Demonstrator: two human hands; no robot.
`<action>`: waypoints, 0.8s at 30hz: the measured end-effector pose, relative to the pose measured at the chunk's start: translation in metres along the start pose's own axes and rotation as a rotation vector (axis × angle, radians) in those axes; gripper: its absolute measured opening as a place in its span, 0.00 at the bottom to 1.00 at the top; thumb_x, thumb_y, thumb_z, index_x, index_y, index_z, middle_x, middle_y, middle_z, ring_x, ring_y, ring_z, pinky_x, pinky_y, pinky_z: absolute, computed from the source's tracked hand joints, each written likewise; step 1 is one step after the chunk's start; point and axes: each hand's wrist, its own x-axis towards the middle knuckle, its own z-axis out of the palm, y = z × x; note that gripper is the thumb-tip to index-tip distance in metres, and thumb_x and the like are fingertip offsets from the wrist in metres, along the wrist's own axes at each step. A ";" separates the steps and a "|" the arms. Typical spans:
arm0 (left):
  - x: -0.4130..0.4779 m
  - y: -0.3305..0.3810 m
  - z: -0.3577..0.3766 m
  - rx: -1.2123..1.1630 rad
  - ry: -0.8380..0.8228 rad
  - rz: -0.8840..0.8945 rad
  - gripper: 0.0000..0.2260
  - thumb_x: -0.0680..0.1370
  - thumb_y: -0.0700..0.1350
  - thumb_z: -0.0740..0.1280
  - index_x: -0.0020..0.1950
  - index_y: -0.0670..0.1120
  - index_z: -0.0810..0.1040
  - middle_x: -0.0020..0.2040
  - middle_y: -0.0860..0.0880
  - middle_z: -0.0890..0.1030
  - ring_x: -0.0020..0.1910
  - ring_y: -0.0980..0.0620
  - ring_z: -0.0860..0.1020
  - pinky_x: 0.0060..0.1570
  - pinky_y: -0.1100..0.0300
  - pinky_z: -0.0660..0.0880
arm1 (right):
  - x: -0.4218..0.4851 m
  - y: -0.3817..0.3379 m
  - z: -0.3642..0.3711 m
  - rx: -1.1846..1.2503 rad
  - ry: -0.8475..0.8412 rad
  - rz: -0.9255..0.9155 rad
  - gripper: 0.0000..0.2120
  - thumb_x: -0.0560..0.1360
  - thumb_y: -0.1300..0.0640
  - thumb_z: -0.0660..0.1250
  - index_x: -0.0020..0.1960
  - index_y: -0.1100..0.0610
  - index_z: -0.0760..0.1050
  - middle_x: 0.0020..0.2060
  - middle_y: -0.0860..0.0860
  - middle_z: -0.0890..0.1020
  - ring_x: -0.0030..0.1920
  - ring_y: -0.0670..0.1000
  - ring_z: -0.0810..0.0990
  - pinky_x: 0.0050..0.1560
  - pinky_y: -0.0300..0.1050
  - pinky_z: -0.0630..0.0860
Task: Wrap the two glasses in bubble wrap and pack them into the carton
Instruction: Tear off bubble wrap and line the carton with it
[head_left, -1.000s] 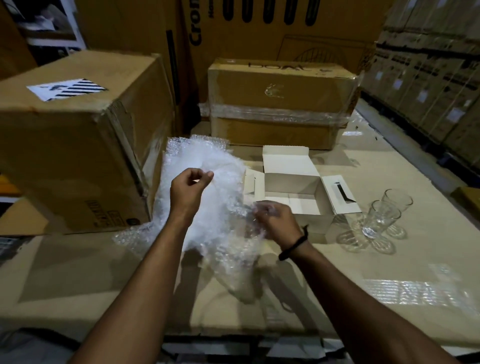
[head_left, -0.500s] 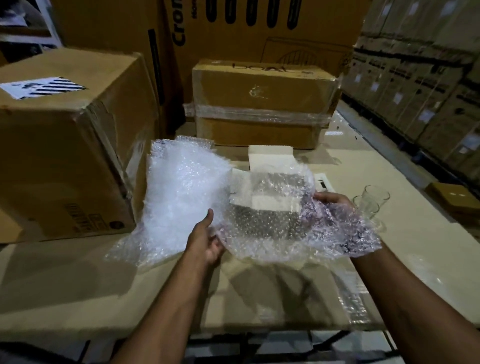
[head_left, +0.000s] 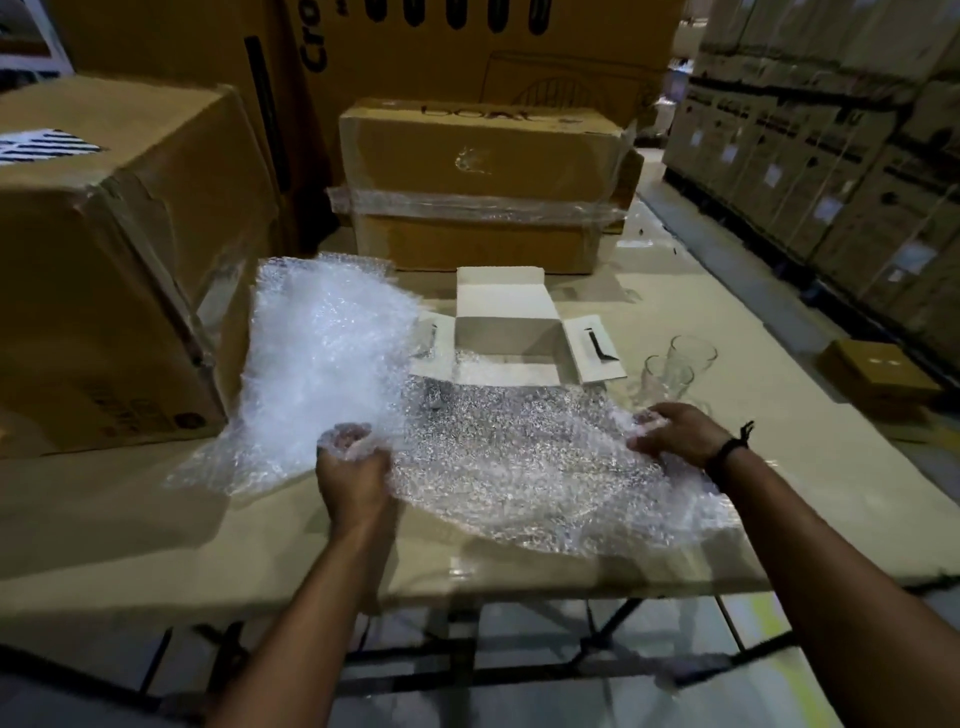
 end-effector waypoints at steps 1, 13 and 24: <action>-0.005 -0.001 -0.001 -0.049 -0.001 -0.048 0.18 0.70 0.27 0.65 0.57 0.42 0.74 0.45 0.46 0.80 0.39 0.49 0.77 0.32 0.63 0.72 | 0.002 0.003 -0.002 -0.055 0.008 -0.026 0.21 0.70 0.69 0.73 0.60 0.70 0.72 0.46 0.57 0.78 0.29 0.50 0.76 0.24 0.34 0.72; -0.081 -0.011 -0.006 0.273 0.120 0.176 0.18 0.82 0.35 0.57 0.71 0.43 0.73 0.68 0.49 0.75 0.65 0.53 0.73 0.63 0.68 0.68 | -0.045 0.053 0.049 -0.790 0.124 -0.528 0.33 0.76 0.37 0.59 0.76 0.50 0.57 0.74 0.55 0.62 0.73 0.57 0.61 0.71 0.56 0.61; -0.108 -0.024 -0.010 0.657 -0.057 0.507 0.23 0.78 0.33 0.64 0.73 0.37 0.68 0.71 0.39 0.71 0.70 0.43 0.70 0.71 0.59 0.63 | -0.007 0.077 0.035 -1.006 -0.141 -0.595 0.29 0.79 0.38 0.49 0.77 0.46 0.51 0.78 0.49 0.50 0.77 0.53 0.47 0.75 0.57 0.46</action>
